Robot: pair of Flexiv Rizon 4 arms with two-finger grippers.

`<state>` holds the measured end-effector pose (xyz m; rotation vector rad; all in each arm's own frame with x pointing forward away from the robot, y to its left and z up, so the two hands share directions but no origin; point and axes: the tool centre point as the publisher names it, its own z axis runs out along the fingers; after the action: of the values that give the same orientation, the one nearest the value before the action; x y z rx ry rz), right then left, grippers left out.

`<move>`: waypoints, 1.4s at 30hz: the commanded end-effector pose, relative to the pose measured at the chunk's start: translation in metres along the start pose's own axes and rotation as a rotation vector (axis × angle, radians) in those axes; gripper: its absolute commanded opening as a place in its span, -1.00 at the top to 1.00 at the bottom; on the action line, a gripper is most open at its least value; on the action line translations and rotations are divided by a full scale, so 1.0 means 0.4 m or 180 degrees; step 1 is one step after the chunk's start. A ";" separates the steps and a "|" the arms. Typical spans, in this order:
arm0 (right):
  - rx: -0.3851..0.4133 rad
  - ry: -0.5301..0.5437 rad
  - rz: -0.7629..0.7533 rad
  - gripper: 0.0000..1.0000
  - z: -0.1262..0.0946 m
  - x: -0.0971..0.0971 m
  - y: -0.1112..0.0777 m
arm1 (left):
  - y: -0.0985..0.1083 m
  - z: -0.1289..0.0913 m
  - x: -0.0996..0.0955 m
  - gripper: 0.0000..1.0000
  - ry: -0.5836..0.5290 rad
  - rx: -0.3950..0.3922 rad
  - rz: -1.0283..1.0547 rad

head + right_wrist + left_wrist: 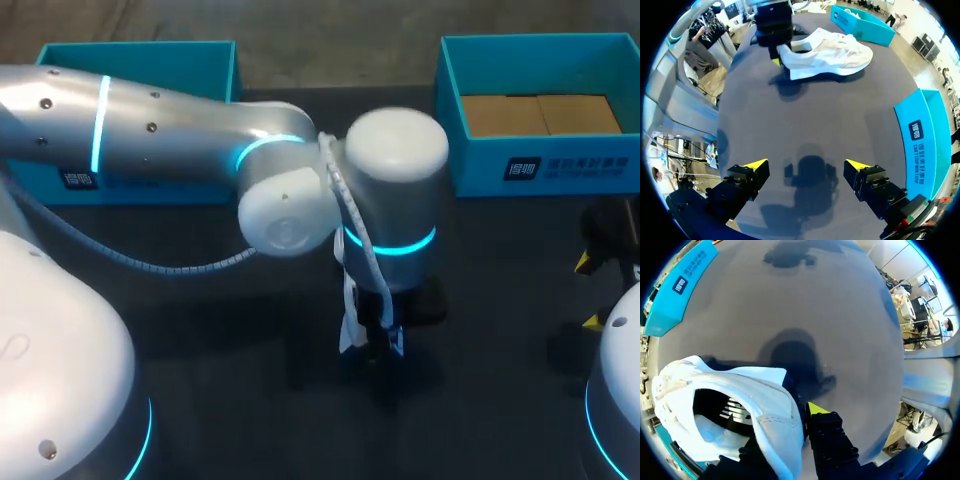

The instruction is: Take the shoe out of the shoebox, open the shoe tongue, remove and reinsert the insole, then place the shoe into the shoebox

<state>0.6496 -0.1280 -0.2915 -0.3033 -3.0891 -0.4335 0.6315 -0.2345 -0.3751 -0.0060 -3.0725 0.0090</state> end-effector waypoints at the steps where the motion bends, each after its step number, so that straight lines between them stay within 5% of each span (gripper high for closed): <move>1: 0.0004 -0.0009 -0.0001 -1.00 -0.001 0.004 -0.001 | 0.053 -0.096 -0.060 1.00 0.0094 0.0074 0.0036; 14: 0.0004 -0.0009 -0.0001 -1.00 -0.001 0.004 -0.001 | 0.167 -0.296 -0.229 1.00 0.0313 0.0088 0.0180; 18: 0.0004 -0.0009 -0.0001 -1.00 -0.001 0.004 -0.001 | 0.219 -0.363 -0.296 1.00 0.0106 -0.0104 -0.0018; 34: 0.0004 -0.0009 -0.0001 -1.00 -0.001 0.004 -0.001 | 0.219 -0.363 -0.296 1.00 0.0106 -0.0104 -0.0018; 42: 0.0004 -0.0009 -0.0001 -1.00 -0.001 0.004 -0.001 | 0.325 -0.458 -0.389 1.00 -0.0120 -0.0108 -0.0008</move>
<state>0.6496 -0.1280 -0.2914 -0.3039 -3.0891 -0.4333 0.7920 -0.1303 -0.2251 -0.0040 -3.1001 -0.0625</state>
